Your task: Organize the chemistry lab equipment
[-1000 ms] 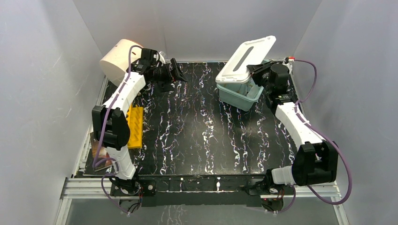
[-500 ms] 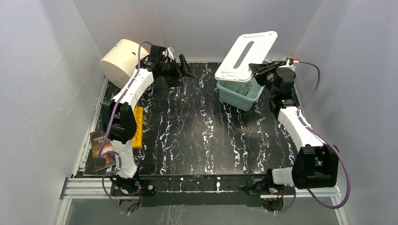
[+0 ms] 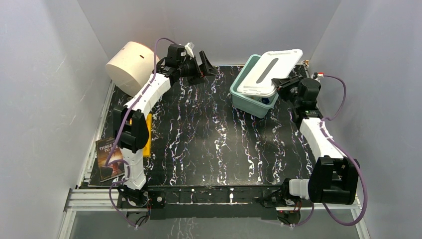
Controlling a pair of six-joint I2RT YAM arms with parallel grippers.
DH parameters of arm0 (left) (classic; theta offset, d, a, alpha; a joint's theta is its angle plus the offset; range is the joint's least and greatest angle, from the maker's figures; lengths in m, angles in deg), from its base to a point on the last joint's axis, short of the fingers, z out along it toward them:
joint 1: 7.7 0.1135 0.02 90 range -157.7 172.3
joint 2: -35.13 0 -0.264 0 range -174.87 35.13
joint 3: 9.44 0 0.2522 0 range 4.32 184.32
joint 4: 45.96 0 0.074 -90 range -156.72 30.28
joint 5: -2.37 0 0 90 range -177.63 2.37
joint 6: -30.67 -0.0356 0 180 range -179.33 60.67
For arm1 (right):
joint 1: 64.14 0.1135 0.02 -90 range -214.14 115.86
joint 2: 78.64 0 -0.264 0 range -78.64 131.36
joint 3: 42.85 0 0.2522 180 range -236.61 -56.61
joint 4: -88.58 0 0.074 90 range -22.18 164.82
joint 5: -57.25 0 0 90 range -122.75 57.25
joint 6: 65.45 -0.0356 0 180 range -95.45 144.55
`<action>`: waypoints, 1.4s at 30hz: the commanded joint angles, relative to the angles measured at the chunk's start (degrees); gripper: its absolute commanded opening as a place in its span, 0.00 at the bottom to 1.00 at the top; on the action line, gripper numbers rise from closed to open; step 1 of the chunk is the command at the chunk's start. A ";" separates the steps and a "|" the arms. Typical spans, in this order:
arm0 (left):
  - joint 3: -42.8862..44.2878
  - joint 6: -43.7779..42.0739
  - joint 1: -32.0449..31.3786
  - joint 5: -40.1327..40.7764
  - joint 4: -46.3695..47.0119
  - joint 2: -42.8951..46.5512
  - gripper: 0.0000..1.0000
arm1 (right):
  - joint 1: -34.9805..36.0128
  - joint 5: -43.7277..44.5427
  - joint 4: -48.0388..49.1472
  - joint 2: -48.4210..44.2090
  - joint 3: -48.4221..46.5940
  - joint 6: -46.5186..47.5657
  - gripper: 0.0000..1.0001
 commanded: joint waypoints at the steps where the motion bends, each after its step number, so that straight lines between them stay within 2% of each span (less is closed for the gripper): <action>1: 3.36 -3.47 -2.23 -0.82 3.89 -1.42 0.98 | -1.66 -1.91 -1.47 -2.05 0.04 2.21 0.23; 5: 3.08 -5.66 -3.66 0.32 5.83 -1.70 0.98 | -3.06 -3.27 -4.94 -1.32 -1.01 4.94 0.38; 8: 4.25 -5.58 -4.08 0.40 6.05 -3.00 0.98 | -3.25 -2.33 -11.22 -0.01 -4.14 8.07 0.47; 15: 5.63 -5.14 -5.18 1.06 6.24 -5.21 0.98 | -3.46 3.12 -19.27 0.65 -7.26 14.76 0.55; 28: 6.43 -4.60 -5.86 1.40 6.30 -7.19 0.98 | -3.72 11.19 -26.99 6.64 -11.65 23.42 0.55; 36: 8.29 -5.05 -5.87 2.34 6.36 -8.86 0.98 | -3.72 5.02 -24.86 9.16 -13.30 28.28 0.54; 42: 9.12 -4.70 -5.86 2.51 6.42 -10.19 0.98 | -3.72 2.83 -26.40 10.29 -14.99 31.77 0.37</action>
